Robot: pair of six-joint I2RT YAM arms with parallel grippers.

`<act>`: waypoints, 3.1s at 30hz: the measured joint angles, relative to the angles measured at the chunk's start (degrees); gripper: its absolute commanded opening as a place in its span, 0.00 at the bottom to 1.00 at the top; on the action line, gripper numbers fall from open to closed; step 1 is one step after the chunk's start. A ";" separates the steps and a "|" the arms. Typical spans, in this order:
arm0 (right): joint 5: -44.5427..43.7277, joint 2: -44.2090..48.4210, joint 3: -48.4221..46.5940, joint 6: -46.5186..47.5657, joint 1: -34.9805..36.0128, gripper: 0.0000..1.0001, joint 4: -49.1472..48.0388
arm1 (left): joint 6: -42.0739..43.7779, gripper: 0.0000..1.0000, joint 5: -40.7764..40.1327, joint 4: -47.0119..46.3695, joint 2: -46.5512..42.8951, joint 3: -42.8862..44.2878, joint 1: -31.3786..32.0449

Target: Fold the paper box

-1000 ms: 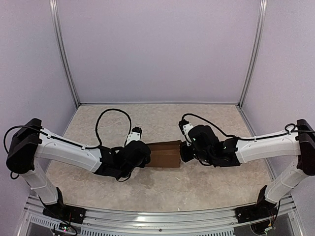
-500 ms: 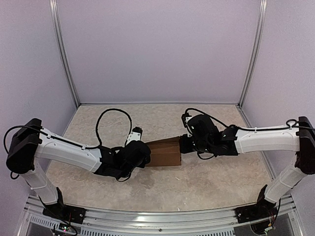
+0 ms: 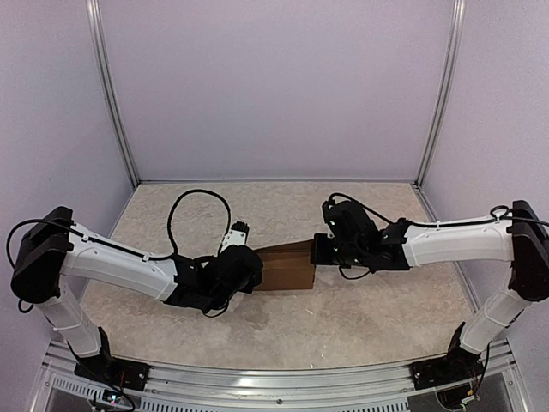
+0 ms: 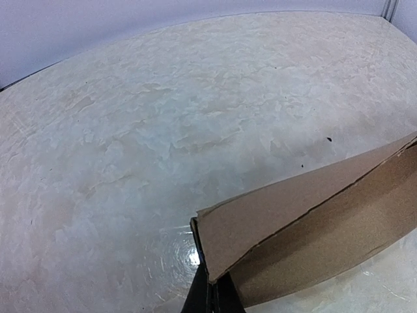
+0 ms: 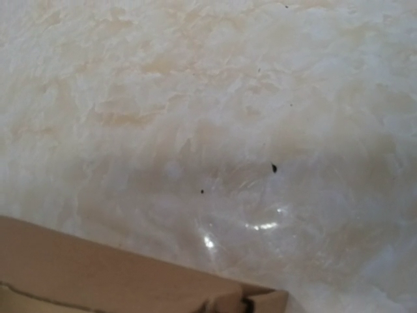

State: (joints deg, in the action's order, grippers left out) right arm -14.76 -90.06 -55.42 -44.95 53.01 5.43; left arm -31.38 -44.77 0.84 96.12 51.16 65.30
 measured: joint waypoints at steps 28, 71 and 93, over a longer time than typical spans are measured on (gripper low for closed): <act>-4.87 1.49 7.10 -2.25 0.61 0.00 -9.73 | 0.17 0.00 0.50 1.20 2.01 2.86 0.00; -8.44 4.68 10.01 0.52 1.92 0.00 -8.37 | 0.20 0.00 2.03 2.01 3.80 5.57 0.02; -15.56 2.80 10.62 0.26 5.20 0.00 -10.32 | 0.17 0.00 1.92 2.23 3.80 5.57 0.13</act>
State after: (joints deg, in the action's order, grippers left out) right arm -30.33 -87.26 -44.80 -44.69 58.22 -4.89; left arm -31.20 -42.85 3.07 99.92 56.73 65.43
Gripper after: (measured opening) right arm 0.005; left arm 0.005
